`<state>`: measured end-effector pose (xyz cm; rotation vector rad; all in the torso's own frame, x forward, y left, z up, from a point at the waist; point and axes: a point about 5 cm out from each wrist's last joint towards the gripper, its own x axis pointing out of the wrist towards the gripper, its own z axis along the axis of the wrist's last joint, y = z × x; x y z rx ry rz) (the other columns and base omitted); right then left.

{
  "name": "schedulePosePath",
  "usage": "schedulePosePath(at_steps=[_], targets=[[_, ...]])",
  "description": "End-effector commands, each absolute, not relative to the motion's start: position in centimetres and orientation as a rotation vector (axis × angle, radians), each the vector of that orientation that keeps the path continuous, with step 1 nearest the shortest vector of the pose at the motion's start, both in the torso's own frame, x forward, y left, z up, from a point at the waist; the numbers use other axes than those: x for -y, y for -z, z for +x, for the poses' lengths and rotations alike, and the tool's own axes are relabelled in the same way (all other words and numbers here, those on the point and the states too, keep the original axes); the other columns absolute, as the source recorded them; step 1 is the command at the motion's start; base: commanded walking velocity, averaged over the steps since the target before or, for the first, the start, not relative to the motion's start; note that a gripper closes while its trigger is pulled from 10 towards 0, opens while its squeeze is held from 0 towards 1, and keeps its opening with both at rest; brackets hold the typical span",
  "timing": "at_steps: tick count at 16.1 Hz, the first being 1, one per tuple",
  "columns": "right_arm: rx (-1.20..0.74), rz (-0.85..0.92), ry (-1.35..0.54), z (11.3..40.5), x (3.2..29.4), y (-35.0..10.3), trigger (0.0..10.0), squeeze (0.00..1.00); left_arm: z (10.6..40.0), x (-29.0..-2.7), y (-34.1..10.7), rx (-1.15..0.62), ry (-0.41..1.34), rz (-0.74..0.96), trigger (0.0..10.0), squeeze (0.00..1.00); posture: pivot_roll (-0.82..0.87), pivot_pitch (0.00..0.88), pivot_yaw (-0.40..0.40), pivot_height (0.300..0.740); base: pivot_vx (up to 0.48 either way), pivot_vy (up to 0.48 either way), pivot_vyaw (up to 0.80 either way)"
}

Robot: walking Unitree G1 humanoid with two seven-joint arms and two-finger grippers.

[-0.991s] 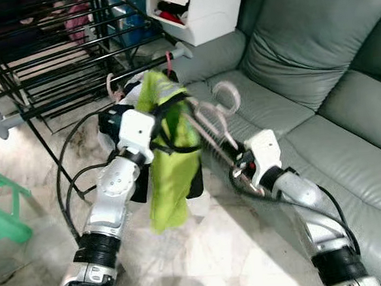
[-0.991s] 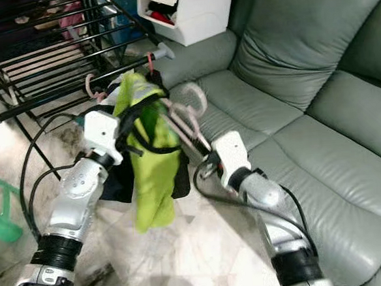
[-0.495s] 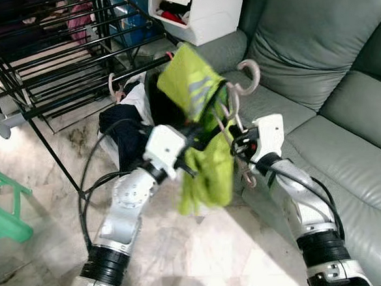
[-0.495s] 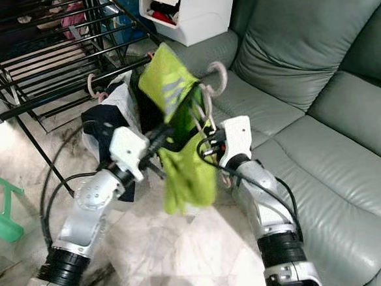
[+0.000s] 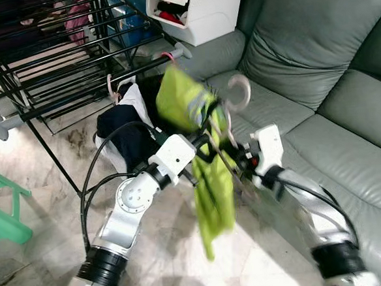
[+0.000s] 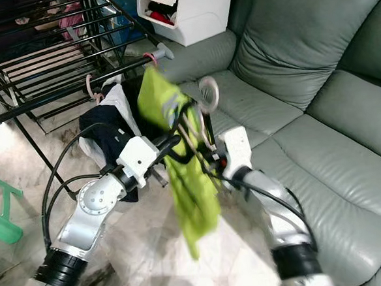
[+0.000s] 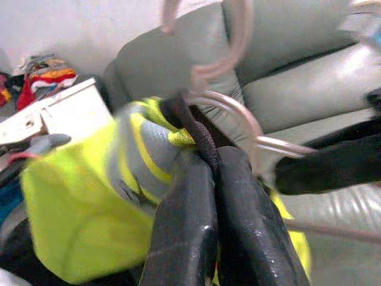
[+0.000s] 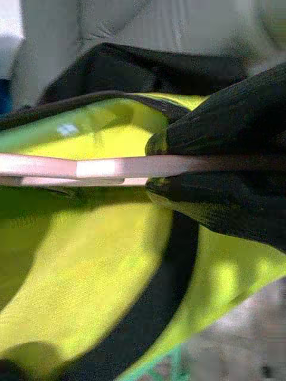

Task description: Hang hanger

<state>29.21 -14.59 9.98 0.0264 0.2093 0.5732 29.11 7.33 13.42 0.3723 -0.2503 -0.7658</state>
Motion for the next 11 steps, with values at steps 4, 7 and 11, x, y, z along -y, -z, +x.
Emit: schedulePosePath(at_steps=[4, 7, 11], targets=[[-0.155, -0.085, -0.619, 29.2, 16.4, -11.3, 10.0, 0.00, 28.9, -8.2, -12.9, 0.239, 0.787, 0.423, 0.0, 0.00, -0.06, 0.014, 0.024, 0.740, 0.000, 0.000, 0.00], [-0.117, -0.146, -0.611, 29.5, 17.5, -12.2, 10.0, 0.00, 28.3, -9.5, -10.9, 0.149, 0.793, 0.437, 10.0, 1.00, -0.05, 0.017, 0.020, 0.740, 0.000, 0.000, 0.00], [-0.002, -0.158, -0.588, 30.1, 17.6, -14.0, 10.0, 0.00, 27.4, -9.8, -9.8, 0.103, 0.831, 0.438, 10.0, 1.00, -0.05, 0.019, 0.018, 0.740, 0.000, 0.000, 0.00]])
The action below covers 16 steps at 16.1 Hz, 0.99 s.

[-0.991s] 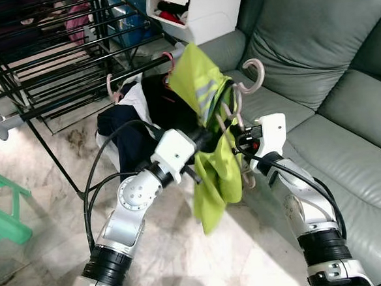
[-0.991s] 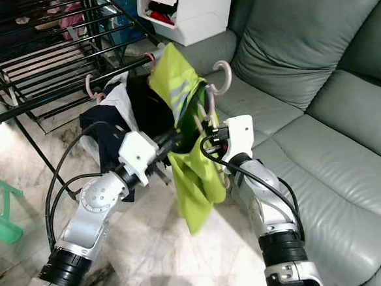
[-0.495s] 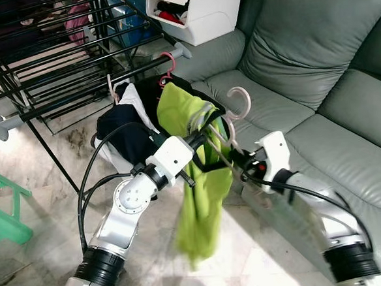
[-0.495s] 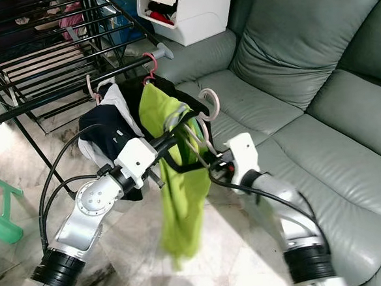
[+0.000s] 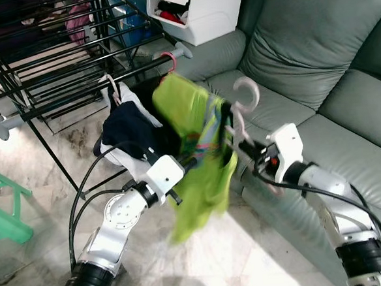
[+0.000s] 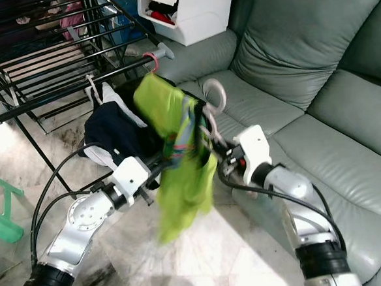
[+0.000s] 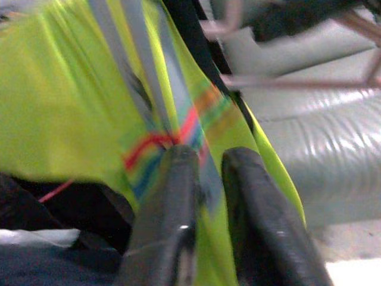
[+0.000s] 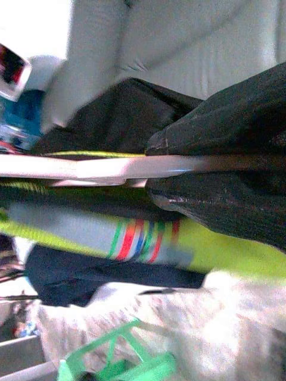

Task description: Hang hanger

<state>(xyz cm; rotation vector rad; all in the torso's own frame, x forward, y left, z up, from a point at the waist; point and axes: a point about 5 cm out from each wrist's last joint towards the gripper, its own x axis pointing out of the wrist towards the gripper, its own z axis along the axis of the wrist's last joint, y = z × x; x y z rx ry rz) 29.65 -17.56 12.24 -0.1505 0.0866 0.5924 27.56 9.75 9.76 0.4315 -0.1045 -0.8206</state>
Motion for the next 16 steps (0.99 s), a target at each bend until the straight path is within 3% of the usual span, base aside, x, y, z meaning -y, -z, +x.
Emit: schedulePosePath(at_steps=[1, 5, 9, 16], targets=[[0.021, -0.182, -0.617, 29.9, 17.4, -14.4, 10.0, 0.00, 27.2, -10.1, -9.7, 0.098, 0.855, 0.447, 10.0, 1.00, -0.05, 0.019, 0.017, 0.740, 0.000, 0.000, 0.00], [-0.052, -0.314, -0.806, 28.4, 18.1, -13.4, 10.0, 0.00, 27.7, -12.3, -10.4, 0.125, 0.892, 0.535, 10.0, 1.00, -0.04, 0.016, 0.007, 0.740, 0.000, 0.000, 0.00], [-0.165, -0.473, -0.957, 26.7, 20.9, -12.3, 10.0, 0.00, 27.1, -14.6, -10.1, 0.107, 1.009, 0.686, 10.0, 1.00, -0.04, 0.010, 0.008, 0.740, 0.000, 0.000, 0.00], [-0.230, -0.527, -1.085, 24.6, 20.9, -10.7, 10.0, 0.00, 26.3, -13.5, -9.4, 0.126, 1.092, 0.684, 10.0, 1.00, -0.05, 0.008, 0.019, 0.740, 0.000, 0.000, 0.00]])
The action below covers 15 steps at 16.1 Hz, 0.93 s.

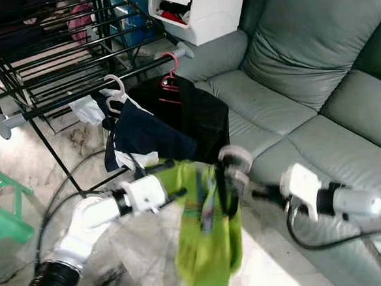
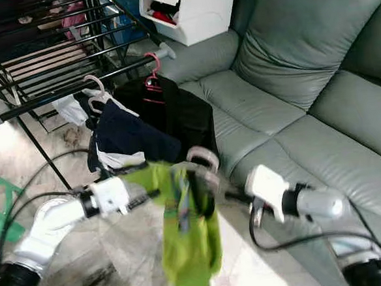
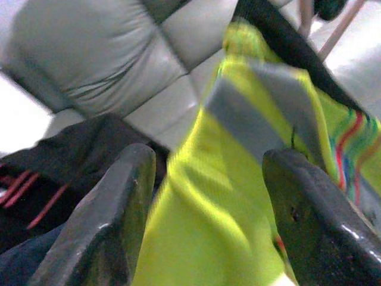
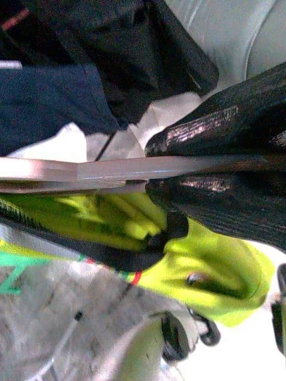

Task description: Hang hanger

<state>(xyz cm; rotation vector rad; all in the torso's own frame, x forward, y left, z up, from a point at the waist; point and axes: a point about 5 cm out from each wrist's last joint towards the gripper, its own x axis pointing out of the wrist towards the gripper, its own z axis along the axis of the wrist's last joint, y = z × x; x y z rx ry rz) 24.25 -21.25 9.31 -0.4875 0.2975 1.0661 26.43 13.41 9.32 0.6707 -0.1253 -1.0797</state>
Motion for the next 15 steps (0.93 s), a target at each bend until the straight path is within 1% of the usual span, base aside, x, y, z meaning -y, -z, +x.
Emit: schedulePosePath(at_steps=[1, 5, 6, 7, 10, 11, 15], targets=[[-0.237, -0.536, -1.114, 24.2, 20.9, -10.5, 10.0, 0.00, 26.2, -13.3, -9.3, 0.130, 1.116, 0.684, 10.0, 1.00, -0.06, 0.009, 0.024, 0.740, 0.000, 0.000, 0.00], [-0.213, -0.597, -1.130, 24.0, 20.8, -10.2, 10.0, 0.00, 26.8, -13.3, -9.5, 0.130, 1.130, 0.691, 10.0, 1.00, -0.06, 0.010, 0.027, 0.740, 0.000, 0.000, 0.00], [-0.184, -0.619, -1.125, 24.4, 20.5, -10.4, 10.0, 0.00, 26.6, -13.2, -9.2, 0.094, 1.175, 0.689, 10.0, 0.00, -0.06, 0.011, 0.027, 0.740, 0.000, 0.000, 0.00], [-0.153, -0.640, -1.120, 24.7, 20.2, -10.7, 10.0, 0.00, 26.4, -13.2, -8.7, 0.051, 1.222, 0.691, 0.0, 0.00, -0.06, 0.009, 0.026, 0.740, 0.000, 0.000, 0.00], [-0.108, -0.706, -1.126, 25.2, 19.7, -11.1, 10.0, 0.00, 26.5, -13.4, -8.1, -0.013, 1.271, 0.706, 0.0, 0.00, -0.06, 0.008, 0.026, 0.740, 0.000, 0.000, 0.00], [-0.084, -0.746, -1.136, 25.5, 19.4, -11.1, 10.0, 0.00, 27.0, -13.7, -7.9, -0.046, 1.283, 0.729, 0.0, 0.00, -0.06, 0.009, 0.023, 0.740, 0.000, 0.000, 0.00], [-0.034, -0.798, -1.161, 26.0, 18.6, -11.2, 10.0, 0.00, 28.0, -14.1, -7.7, -0.101, 1.274, 0.761, 0.0, 0.00, -0.06, 0.009, 0.012, 0.740, 0.000, 0.000, 0.00]])
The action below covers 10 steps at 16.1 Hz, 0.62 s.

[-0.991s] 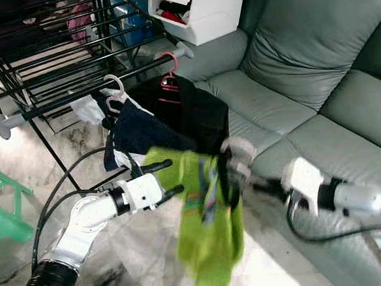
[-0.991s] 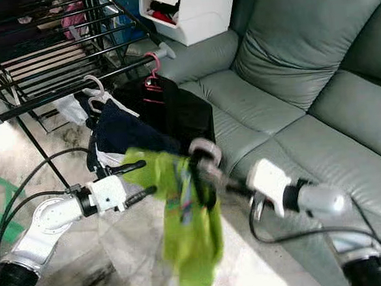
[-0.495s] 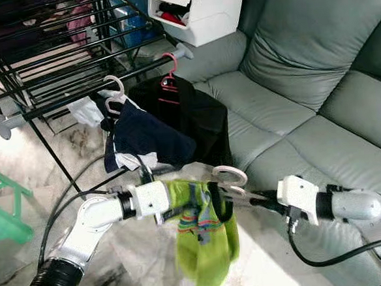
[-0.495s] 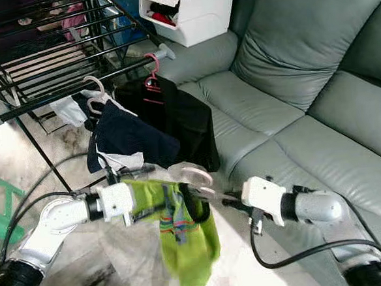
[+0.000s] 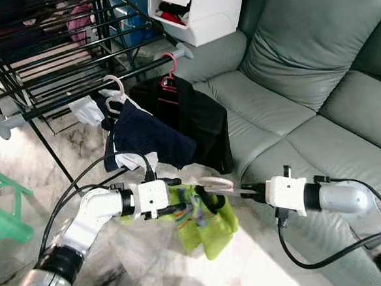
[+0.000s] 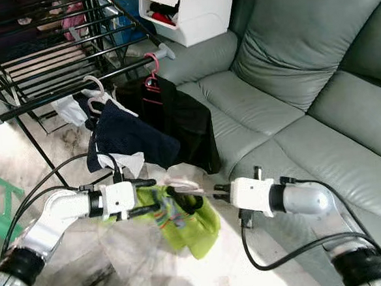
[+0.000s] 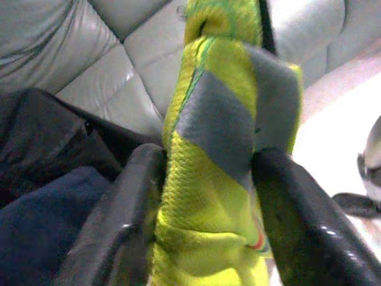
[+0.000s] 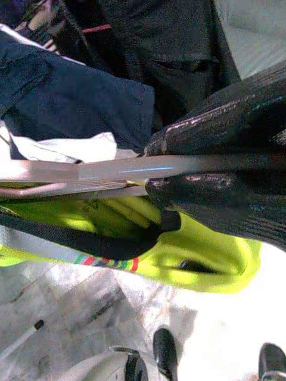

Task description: Hang hanger

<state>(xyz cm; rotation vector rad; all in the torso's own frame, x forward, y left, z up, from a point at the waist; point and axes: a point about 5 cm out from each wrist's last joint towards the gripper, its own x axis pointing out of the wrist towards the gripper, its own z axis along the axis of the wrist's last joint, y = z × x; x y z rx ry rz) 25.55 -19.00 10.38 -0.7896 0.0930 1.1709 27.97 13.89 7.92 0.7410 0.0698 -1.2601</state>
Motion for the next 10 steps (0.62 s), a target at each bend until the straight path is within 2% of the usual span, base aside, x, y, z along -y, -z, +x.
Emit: schedulePosePath(at_steps=[1, 7, 10], targets=[[-0.017, -0.809, -1.167, 26.1, 18.4, -11.3, 10.0, 0.00, 28.3, -14.2, -7.6, -0.119, 1.266, 0.772, 0.0, 0.00, -0.06, 0.008, 0.005, 0.740, 0.000, 0.000, 0.00], [0.023, -0.850, -1.186, 26.7, 17.9, -11.3, 10.0, 0.00, 29.6, -14.7, -7.6, -0.149, 1.217, 0.773, 0.0, 0.00, -0.07, 0.002, -0.010, 0.740, 0.000, 0.000, 0.00], [0.026, -0.878, -1.188, 26.8, 18.1, -11.2, 10.0, 0.00, 30.3, -15.8, -7.8, -0.200, 1.203, 0.805, 0.0, 0.00, -0.07, 0.002, -0.012, 0.740, 0.000, 0.000, 0.00]])
